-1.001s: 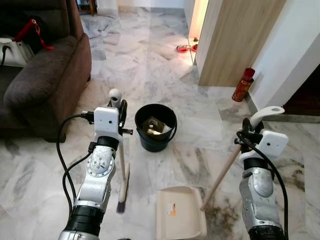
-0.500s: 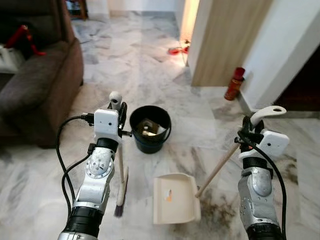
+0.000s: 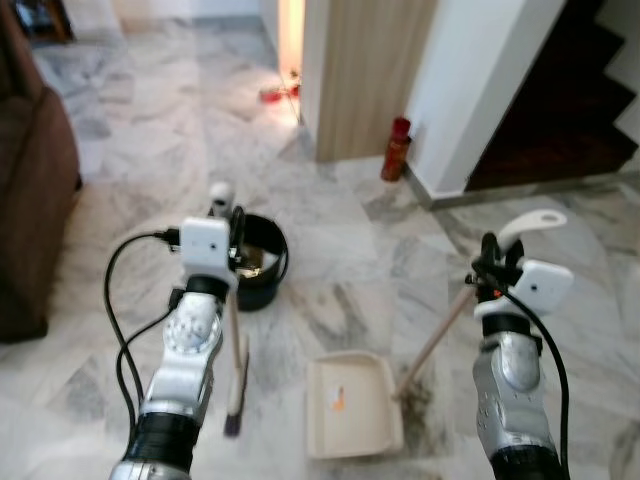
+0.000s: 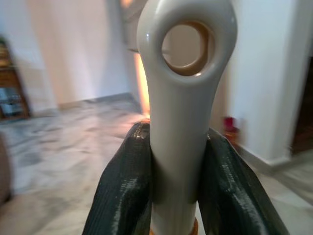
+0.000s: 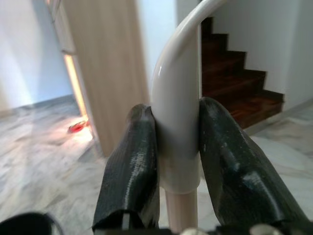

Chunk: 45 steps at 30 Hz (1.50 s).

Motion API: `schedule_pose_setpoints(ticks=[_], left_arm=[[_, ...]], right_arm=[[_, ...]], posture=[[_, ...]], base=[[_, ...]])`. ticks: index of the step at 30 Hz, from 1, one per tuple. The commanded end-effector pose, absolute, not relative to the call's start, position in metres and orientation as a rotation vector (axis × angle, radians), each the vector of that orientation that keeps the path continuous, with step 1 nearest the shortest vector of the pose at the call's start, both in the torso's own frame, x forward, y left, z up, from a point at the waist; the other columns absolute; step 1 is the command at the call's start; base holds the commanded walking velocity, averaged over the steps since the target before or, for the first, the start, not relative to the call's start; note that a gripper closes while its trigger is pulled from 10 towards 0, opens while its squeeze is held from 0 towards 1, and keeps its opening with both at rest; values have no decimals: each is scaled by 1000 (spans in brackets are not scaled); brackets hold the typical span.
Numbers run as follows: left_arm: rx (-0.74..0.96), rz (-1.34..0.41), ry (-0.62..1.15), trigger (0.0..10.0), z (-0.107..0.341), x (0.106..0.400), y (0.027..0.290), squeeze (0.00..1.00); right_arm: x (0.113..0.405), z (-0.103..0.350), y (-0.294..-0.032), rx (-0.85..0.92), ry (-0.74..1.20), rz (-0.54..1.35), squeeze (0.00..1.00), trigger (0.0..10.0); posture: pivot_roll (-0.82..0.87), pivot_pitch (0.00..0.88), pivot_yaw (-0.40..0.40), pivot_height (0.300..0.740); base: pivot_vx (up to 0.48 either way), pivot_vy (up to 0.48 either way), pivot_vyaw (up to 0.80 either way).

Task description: Sweep floor

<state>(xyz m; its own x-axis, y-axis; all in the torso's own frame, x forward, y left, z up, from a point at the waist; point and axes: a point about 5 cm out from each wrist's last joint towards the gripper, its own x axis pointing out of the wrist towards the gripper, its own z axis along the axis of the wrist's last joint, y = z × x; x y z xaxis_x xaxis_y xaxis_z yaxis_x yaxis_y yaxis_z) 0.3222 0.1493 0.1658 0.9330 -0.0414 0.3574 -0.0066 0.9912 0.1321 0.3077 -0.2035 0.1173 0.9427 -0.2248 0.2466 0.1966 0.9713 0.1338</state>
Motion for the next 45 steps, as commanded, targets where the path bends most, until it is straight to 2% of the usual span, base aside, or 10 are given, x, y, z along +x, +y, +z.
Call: schedule_pose_setpoints(ticks=[1,22,45], left_arm=[[128,-47,-427,10000,177,322,139,0],[136,-38,-436,10000,180,323,141,0],[138,-44,-444,10000,182,323,141,0]], right_arm=[[307,123,-210,104,-297,-235,0,10000],[309,124,-211,115,-293,-247,0,10000],[309,122,-209,112,-287,-241,0,10000]], posture=[[72,50,-72,740],[68,90,-74,740],[70,66,-74,740]], base=[[0,0,-800],[0,0,-800],[0,0,-800]])
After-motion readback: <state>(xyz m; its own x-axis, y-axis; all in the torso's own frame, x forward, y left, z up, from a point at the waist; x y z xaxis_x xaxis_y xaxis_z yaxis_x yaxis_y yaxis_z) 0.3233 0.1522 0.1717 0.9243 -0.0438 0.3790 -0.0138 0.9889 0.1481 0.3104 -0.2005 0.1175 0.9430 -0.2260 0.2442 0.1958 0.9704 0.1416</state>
